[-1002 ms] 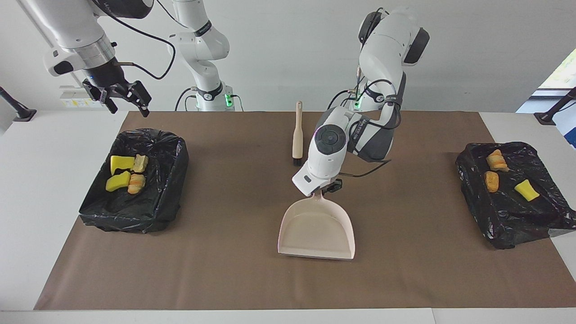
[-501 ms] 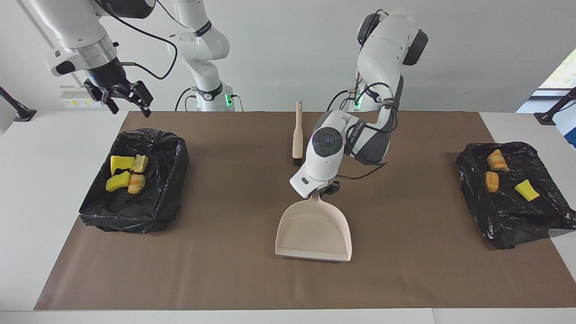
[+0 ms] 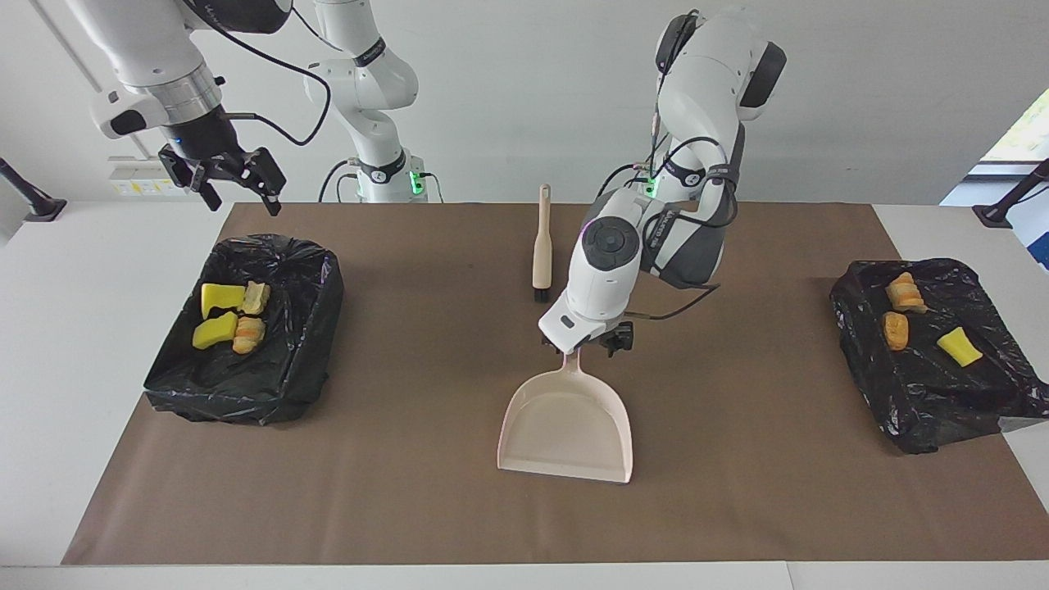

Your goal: Sweep and dump trash in bin

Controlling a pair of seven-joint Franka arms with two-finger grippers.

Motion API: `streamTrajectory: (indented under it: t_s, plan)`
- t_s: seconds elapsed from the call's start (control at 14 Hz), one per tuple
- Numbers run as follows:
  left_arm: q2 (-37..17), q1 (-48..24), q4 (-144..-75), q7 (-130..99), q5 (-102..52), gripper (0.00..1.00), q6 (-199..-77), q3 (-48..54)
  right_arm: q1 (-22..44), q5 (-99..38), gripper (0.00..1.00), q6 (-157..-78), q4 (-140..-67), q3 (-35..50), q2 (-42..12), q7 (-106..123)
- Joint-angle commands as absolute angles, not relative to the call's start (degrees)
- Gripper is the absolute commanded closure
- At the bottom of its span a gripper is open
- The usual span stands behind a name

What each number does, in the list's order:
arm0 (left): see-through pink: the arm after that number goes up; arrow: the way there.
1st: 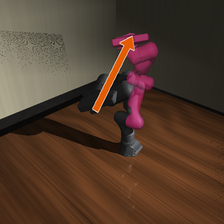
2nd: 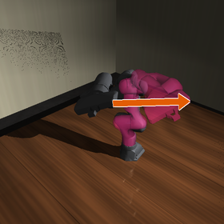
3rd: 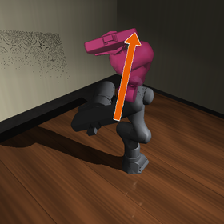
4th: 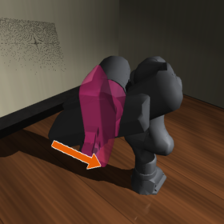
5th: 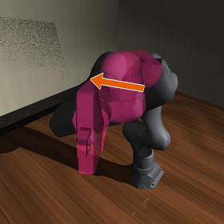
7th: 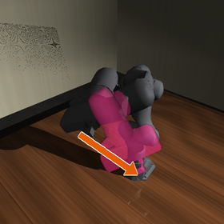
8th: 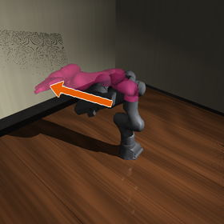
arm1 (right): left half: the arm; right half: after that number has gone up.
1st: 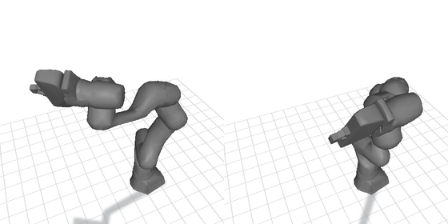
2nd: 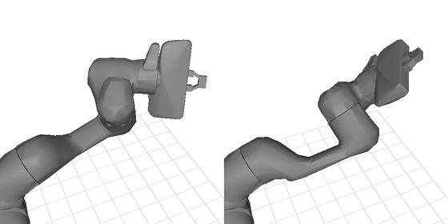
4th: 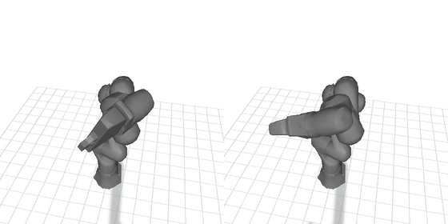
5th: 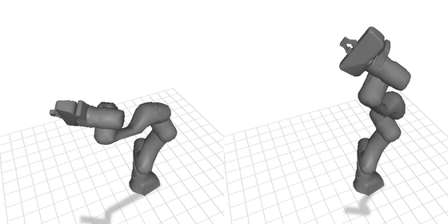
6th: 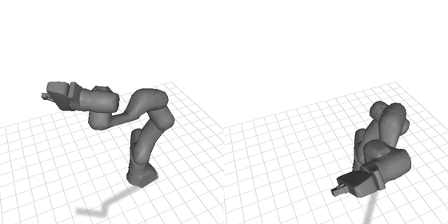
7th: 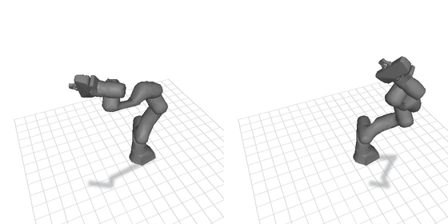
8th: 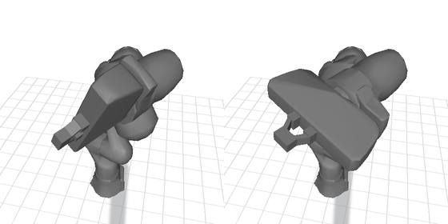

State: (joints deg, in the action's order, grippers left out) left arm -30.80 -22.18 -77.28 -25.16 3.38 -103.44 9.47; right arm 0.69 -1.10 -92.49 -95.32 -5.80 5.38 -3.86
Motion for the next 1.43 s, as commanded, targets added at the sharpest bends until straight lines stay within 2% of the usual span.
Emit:
streamTrajectory:
  t_s: [0.0, 0.29, 0.5, 0.86, 1.07, 1.36]
  plan:
    - [-16.03, -17.68, -93.48, -20.60, 3.34, 0.00, -104.41, 9.58, 0.44, -2.11, 0.00, -92.29, -94.92, -5.80, 5.19, -2.46]
    - [-2.06, -10.92, -102.99, -10.92, 2.99, 0.00, -103.01, 9.67, 0.53, -2.20, 0.00, -92.29, -94.92, -5.80, 5.19, -2.46]
    - [3.15, -8.18, -102.40, -6.34, 0.01, 0.00, -96.79, 9.41, 0.53, -2.11, 0.00, -92.29, -94.92, -5.80, 5.19, -2.46]
    - [2.20, -5.36, -87.38, -2.91, -1.84, 0.00, -83.43, 8.88, 0.53, -2.11, 0.00, -92.29, -94.92, -5.80, 5.19, -2.46]
    - [0.80, -4.49, -82.89, -2.90, -1.84, 0.00, -79.90, 8.35, 0.44, -2.11, 0.00, -92.29, -94.92, -5.80, 5.19, -2.46]
    - [0.70, -4.22, -82.62, -2.81, -1.84, 0.00, -79.54, 8.26, 0.44, -2.11, 0.00, -92.29, -94.92, -5.80, 5.19, -2.46]
